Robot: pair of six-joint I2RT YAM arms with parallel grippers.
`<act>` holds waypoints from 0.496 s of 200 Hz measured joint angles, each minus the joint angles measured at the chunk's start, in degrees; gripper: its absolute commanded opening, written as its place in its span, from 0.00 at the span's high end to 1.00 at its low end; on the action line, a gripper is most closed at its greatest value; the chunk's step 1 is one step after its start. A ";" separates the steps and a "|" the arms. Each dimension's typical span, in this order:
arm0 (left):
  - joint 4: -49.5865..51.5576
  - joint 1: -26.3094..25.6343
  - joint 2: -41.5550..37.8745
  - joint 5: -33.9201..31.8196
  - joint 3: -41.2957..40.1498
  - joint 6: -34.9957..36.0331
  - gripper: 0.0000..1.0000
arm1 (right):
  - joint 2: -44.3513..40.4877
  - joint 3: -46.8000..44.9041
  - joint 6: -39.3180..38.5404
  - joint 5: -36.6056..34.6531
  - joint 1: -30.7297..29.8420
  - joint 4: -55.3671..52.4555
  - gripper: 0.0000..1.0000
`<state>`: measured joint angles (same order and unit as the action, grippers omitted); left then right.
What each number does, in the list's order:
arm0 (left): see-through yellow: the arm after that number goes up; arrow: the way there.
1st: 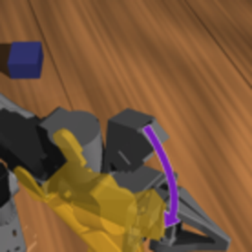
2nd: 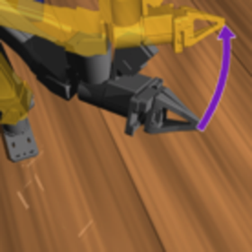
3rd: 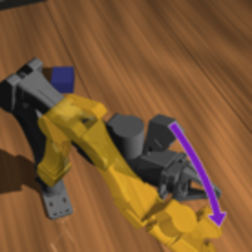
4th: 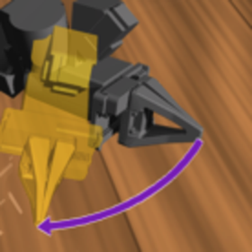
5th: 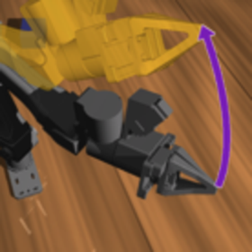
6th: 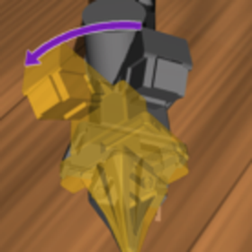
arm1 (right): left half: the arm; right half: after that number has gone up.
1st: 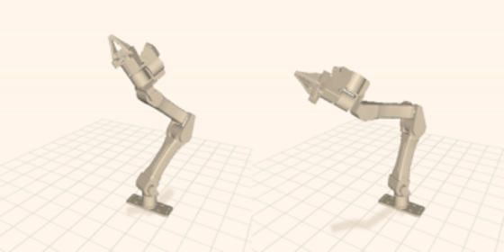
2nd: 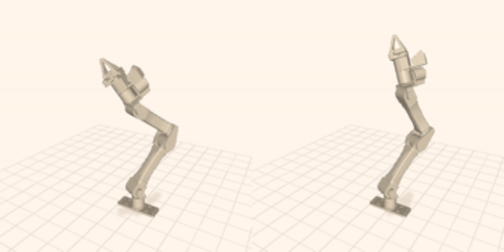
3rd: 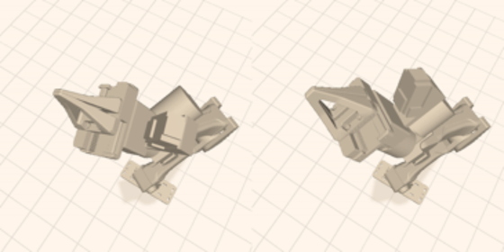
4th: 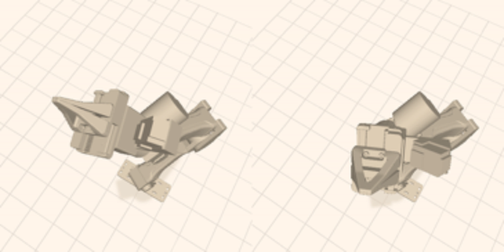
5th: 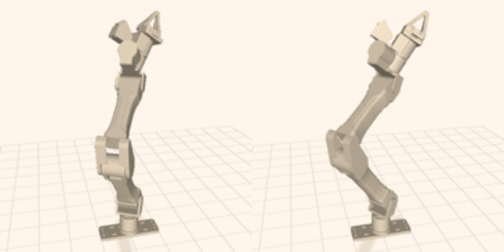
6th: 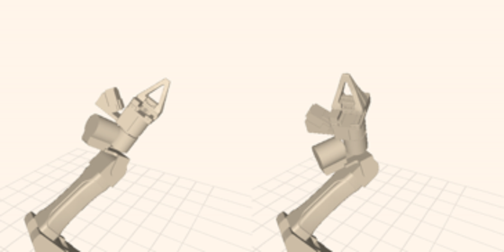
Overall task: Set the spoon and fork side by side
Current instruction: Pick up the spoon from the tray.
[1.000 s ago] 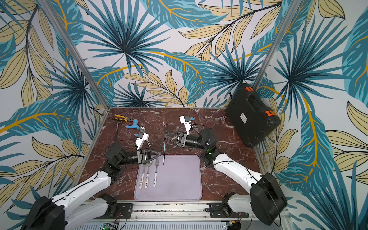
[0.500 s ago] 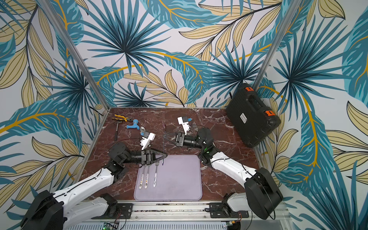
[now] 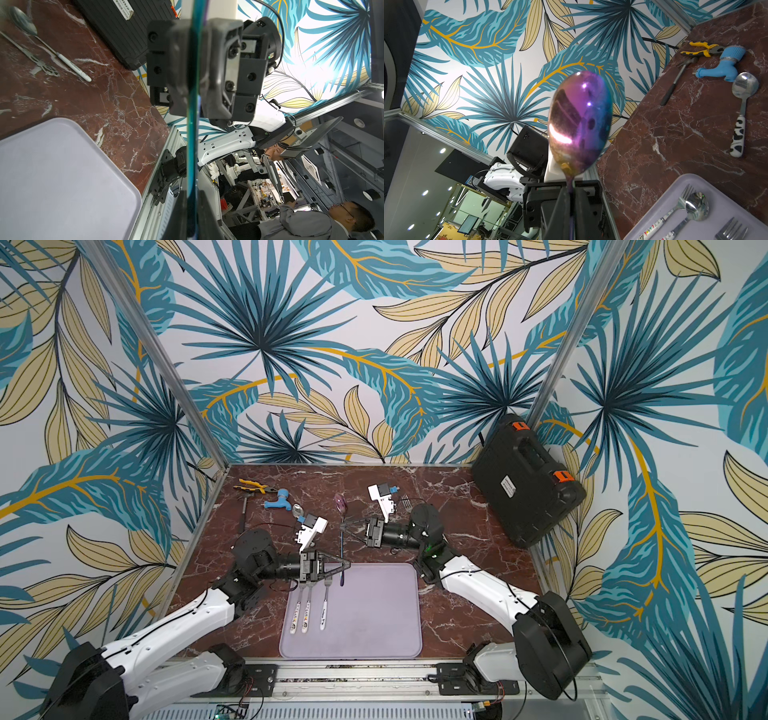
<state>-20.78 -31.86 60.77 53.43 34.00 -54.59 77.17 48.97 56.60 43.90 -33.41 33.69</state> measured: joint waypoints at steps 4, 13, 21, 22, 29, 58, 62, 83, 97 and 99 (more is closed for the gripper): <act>0.96 0.00 0.00 -0.28 0.22 0.57 1.00 | -0.24 0.35 -0.76 -0.26 0.00 -1.92 0.77; 3.65 0.00 -0.02 -1.05 0.92 2.03 1.00 | -0.81 1.11 -2.71 -0.94 0.00 -6.05 0.72; 5.92 0.00 -0.02 -1.86 1.51 3.50 1.00 | -1.36 1.90 -4.22 -1.70 0.00 -9.84 0.69; 6.45 0.00 -0.02 -2.05 1.64 3.87 1.00 | -1.38 1.97 -4.28 -1.73 0.00 -10.14 0.68; 8.66 0.00 -0.02 -2.86 2.27 5.01 1.00 | -1.79 2.56 -5.53 -2.40 0.00 -12.98 0.64; 16.76 -0.13 -0.02 -6.49 4.35 9.60 1.00 | -3.26 4.48 -10.21 -5.03 -0.09 -23.04 0.50; 17.73 -0.20 -0.02 -7.02 4.50 10.19 1.00 | -3.34 4.76 -10.62 -5.40 -0.15 -24.28 0.49; 22.38 -0.55 0.00 -9.64 4.98 12.92 1.00 | -3.34 6.80 -13.42 -7.26 -1.11 -30.21 0.49; 26.18 -1.36 0.15 -11.98 5.97 14.71 1.00 | -3.21 8.39 -15.19 -8.63 -2.38 -33.77 0.49; 26.77 -1.53 0.20 -12.35 6.19 14.86 1.00 | -3.21 8.66 -15.37 -8.85 -2.60 -34.32 0.49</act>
<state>6.00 -33.39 60.97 41.08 40.18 -39.72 73.95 57.63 41.23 35.05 -36.01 -0.62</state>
